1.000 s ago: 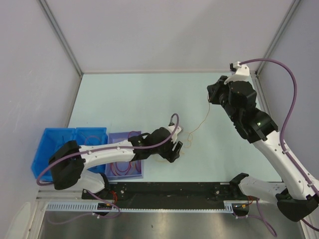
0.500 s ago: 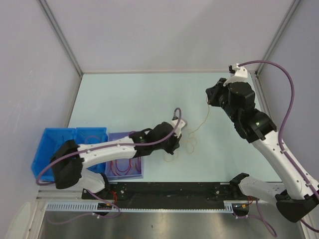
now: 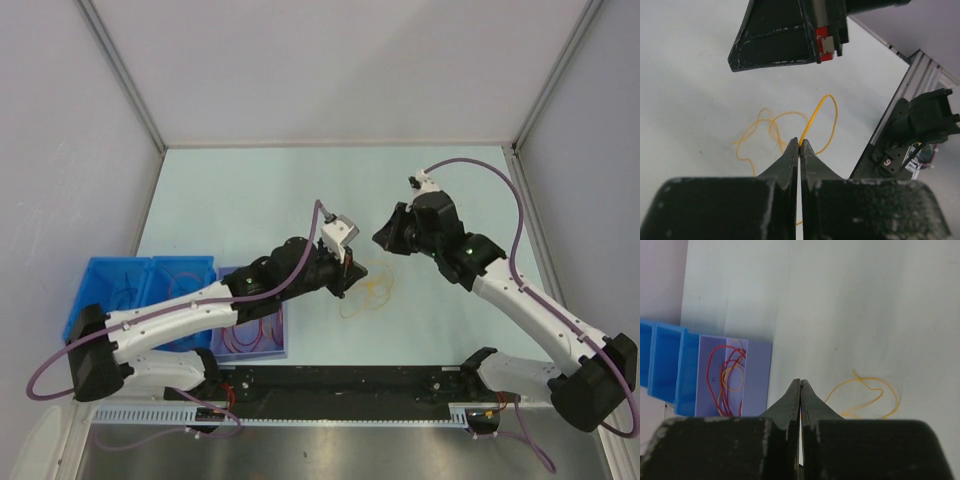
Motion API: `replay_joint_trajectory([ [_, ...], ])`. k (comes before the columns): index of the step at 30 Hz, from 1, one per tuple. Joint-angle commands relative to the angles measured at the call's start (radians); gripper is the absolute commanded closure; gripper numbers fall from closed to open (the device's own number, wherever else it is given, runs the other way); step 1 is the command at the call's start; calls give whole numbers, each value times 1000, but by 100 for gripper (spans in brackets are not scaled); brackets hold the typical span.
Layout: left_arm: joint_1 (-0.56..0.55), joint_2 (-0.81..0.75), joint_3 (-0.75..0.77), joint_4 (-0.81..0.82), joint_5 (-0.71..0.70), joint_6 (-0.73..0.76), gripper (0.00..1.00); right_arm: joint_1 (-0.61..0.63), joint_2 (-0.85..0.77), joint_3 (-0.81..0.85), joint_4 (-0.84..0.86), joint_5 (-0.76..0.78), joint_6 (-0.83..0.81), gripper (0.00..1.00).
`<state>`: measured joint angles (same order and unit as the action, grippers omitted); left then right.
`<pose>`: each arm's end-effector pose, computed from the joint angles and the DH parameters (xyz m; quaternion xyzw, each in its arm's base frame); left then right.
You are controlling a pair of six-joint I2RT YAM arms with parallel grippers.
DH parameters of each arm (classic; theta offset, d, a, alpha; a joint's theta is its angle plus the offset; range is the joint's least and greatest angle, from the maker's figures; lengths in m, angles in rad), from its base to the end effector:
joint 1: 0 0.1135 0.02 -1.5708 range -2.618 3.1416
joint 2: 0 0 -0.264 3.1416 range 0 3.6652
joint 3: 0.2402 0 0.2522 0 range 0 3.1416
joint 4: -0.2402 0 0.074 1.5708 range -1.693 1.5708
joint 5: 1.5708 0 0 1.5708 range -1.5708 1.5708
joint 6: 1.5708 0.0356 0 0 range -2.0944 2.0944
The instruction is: Untangle the cables
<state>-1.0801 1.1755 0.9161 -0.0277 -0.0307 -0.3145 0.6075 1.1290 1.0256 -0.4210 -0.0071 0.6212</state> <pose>0.1308 -0.2426 0.3213 0.2906 0.7464 -0.3750 0.4668 0.2066 0.1440 0.3317 0.0042 0.8662 0.2905 0.4065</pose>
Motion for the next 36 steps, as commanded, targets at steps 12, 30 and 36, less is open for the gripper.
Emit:
replay_joint_trajectory([
  [12,-4,-14,20,-50,-75,-15,100,44,-52,13,261,-177,32,100],
  [30,25,430,174,-14,-147,-18,77,3,-15,-9,-74,7,29,86],
  [36,46,489,216,-35,-198,-28,21,-12,-32,-36,-82,7,15,85],
])
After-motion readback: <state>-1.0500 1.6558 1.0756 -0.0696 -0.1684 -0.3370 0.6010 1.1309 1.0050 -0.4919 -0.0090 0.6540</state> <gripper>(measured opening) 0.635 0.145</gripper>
